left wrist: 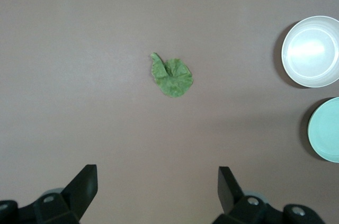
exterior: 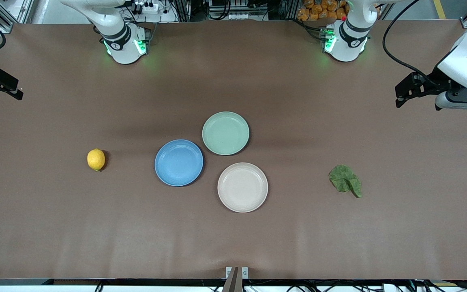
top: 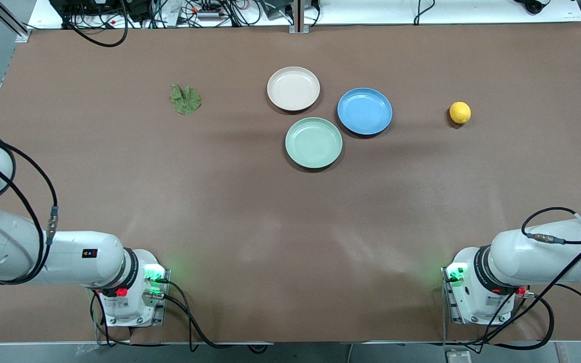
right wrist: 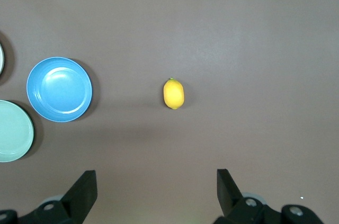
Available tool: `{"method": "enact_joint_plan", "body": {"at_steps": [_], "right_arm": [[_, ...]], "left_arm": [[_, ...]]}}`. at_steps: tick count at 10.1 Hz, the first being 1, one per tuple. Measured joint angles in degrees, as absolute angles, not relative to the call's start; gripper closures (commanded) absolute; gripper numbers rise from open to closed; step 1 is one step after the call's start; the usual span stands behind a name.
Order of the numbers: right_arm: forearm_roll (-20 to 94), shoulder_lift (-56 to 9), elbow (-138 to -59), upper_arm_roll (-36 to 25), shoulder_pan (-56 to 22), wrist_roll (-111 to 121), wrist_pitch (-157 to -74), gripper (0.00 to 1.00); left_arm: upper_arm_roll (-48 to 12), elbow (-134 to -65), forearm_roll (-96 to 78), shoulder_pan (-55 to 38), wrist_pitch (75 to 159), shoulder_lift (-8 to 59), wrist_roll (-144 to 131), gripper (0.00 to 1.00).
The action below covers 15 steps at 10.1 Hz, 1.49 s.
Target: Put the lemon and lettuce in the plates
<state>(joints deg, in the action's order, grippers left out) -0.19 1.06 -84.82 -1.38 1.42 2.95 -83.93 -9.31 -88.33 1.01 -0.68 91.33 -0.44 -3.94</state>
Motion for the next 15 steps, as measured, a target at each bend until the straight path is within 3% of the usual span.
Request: {"method": "enact_joint_plan", "body": {"at_steps": [7,15], "right_arm": [[-0.2,1.1,-84.9,-1.4,1.4,2.9,-83.9,0.0],[-0.2,1.0,-85.2,-1.4,1.4,2.9,-83.9,0.0]], "left_arm": [[-9.3,-88.3,1.0,-0.7,90.5,0.0,-3.9,0.0],[-9.1,-88.4,1.0,0.4,93.8,9.9,-4.1,0.0]]}}
